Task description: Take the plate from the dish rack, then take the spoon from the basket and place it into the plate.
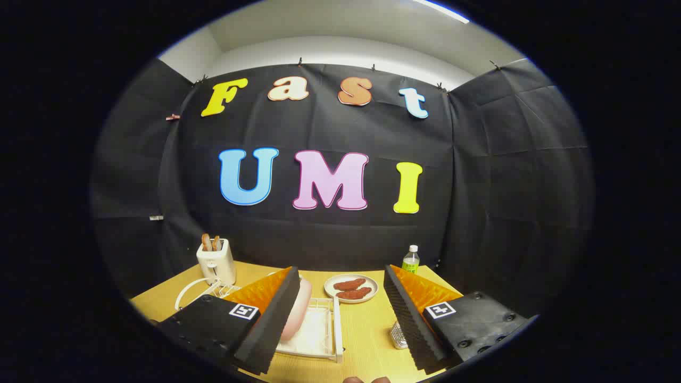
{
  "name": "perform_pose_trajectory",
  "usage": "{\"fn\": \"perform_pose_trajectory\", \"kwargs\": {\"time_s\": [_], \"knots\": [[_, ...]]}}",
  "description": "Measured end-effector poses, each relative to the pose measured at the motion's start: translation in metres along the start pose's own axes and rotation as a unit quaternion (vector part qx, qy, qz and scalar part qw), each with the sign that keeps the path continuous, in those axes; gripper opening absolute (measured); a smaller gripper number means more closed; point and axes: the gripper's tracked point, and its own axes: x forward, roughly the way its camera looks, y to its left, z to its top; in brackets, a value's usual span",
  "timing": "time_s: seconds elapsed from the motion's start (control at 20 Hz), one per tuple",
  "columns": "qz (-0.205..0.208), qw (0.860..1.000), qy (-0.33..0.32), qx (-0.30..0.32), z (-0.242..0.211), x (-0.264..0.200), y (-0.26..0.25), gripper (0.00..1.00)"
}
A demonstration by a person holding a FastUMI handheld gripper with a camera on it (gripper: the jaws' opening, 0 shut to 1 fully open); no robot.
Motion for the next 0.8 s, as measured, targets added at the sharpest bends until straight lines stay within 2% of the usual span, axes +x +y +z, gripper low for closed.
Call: {"fn": "perform_pose_trajectory", "kwargs": {"time_s": [0.2, 0.8], "knots": [[0.008, 1.000, 0.001, -0.027, 0.007, -0.009, 0.004, 0.98], [0.018, 0.999, -0.001, -0.034, 0.007, -0.017, 0.013, 0.98]]}}
